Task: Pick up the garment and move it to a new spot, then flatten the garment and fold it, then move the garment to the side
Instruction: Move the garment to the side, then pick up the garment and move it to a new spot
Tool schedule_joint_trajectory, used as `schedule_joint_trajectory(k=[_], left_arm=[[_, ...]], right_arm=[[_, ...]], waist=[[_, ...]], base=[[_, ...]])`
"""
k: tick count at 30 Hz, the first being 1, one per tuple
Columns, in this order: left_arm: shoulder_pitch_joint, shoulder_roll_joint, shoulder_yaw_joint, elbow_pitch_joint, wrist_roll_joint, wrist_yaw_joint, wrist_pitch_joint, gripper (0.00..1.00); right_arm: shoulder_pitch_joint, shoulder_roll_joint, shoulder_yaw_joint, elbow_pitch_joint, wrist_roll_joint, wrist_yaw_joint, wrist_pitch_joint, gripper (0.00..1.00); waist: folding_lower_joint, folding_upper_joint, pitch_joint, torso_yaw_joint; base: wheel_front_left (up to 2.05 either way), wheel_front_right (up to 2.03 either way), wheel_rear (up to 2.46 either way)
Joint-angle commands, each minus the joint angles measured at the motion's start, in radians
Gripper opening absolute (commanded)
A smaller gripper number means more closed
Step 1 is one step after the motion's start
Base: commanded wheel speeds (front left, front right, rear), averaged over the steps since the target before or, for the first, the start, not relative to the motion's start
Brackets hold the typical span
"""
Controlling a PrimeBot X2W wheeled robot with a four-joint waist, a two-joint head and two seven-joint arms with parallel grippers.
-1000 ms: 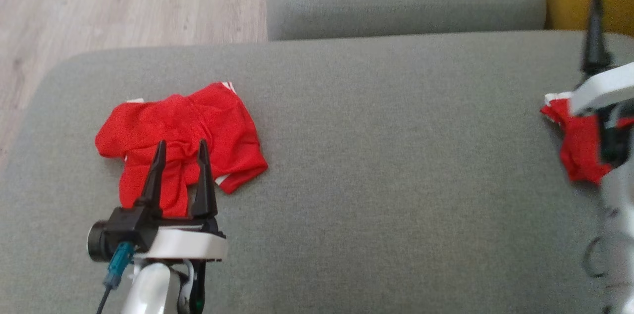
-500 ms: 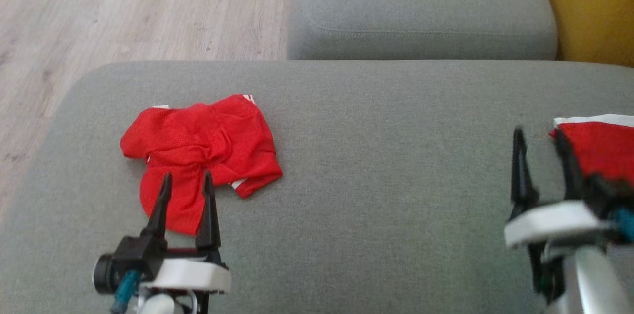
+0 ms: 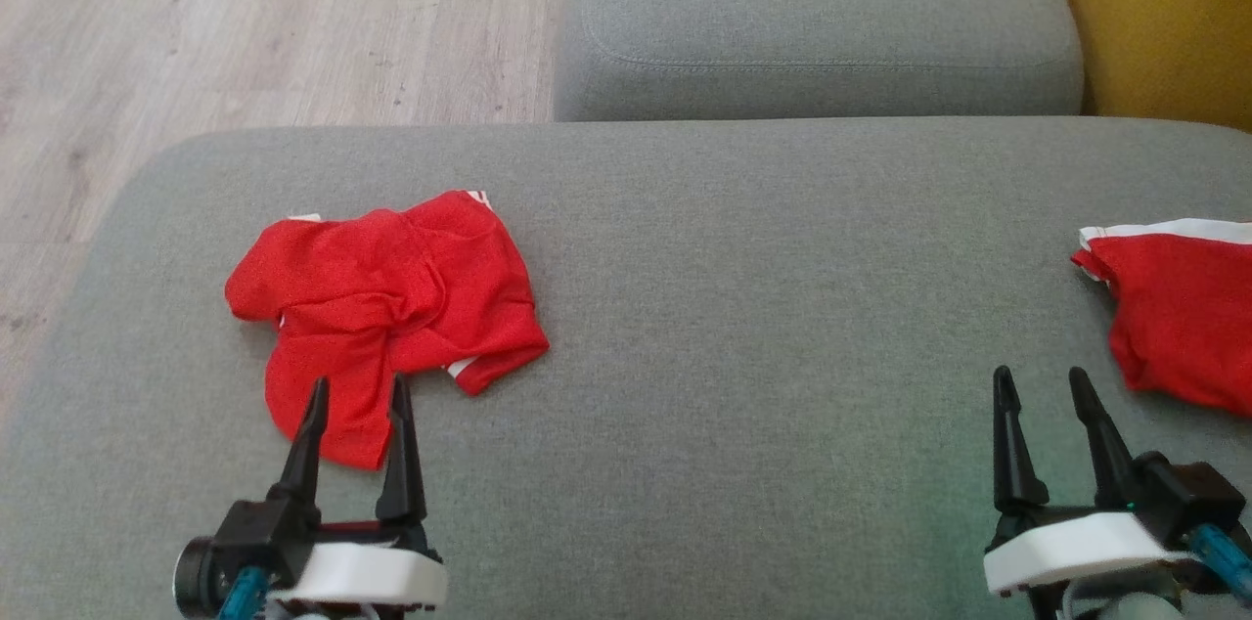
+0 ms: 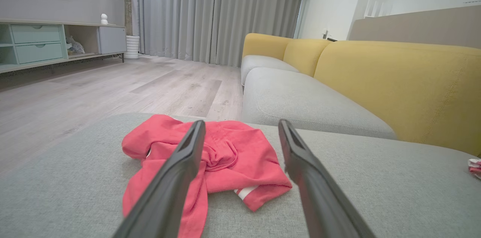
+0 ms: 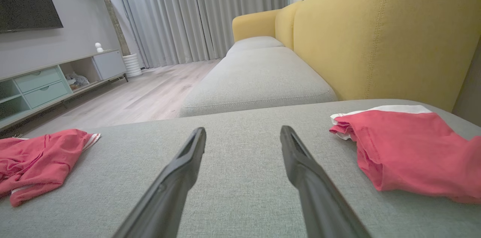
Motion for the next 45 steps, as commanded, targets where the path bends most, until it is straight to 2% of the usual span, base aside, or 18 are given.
schedule_joint_trajectory(k=[1,10,15,25,35,41,45], left_arm=[[-0.027,0.005,0.039,-0.037,-0.005,0.007,-0.01,1.0],[-0.028,0.005,0.037,-0.036,-0.009,0.005,-0.01,1.0],[-0.031,0.005,0.034,-0.032,-0.008,0.004,-0.01,1.0],[-0.042,0.005,0.03,-0.019,-0.003,0.008,-0.01,1.0],[-0.035,0.005,0.04,-0.017,0.01,0.004,-0.01,1.0],[-0.03,0.005,0.044,-0.012,0.017,-0.005,-0.01,1.0],[-0.031,0.005,0.048,-0.011,0.02,-0.008,-0.01,1.0]], right_arm=[[-0.031,-0.006,0.025,-0.04,0.009,-0.001,-0.013,1.0],[-0.027,-0.006,0.029,-0.05,0.0,-0.001,-0.013,1.0],[-0.022,-0.006,0.042,-0.05,-0.006,-0.001,-0.013,1.0],[-0.001,-0.006,0.114,-0.064,-0.005,-0.001,-0.013,1.0],[-0.005,-0.006,0.139,-0.06,0.003,-0.001,-0.013,1.0],[-0.008,-0.006,0.158,-0.057,0.018,-0.001,-0.014,1.0],[-0.007,-0.006,0.168,-0.056,0.024,-0.001,-0.014,1.0]], waist=[[0.0,-0.0001,0.0,0.0],[0.0,-0.0001,-0.005,0.001],[0.0,-0.0001,-0.012,0.025],[0.0,-0.0001,-0.021,0.159],[0.0,-0.0001,-0.025,0.301],[0.0,-0.0001,-0.026,0.349],[0.0,-0.0001,-0.025,0.358]], base=[[0.0,0.0,0.0],[0.0,0.0,0.0],[0.0,0.0,0.0],[0.0,0.0,0.0],[0.0,0.0,0.0],[0.0,0.0,0.0],[0.0,0.0,0.0]])
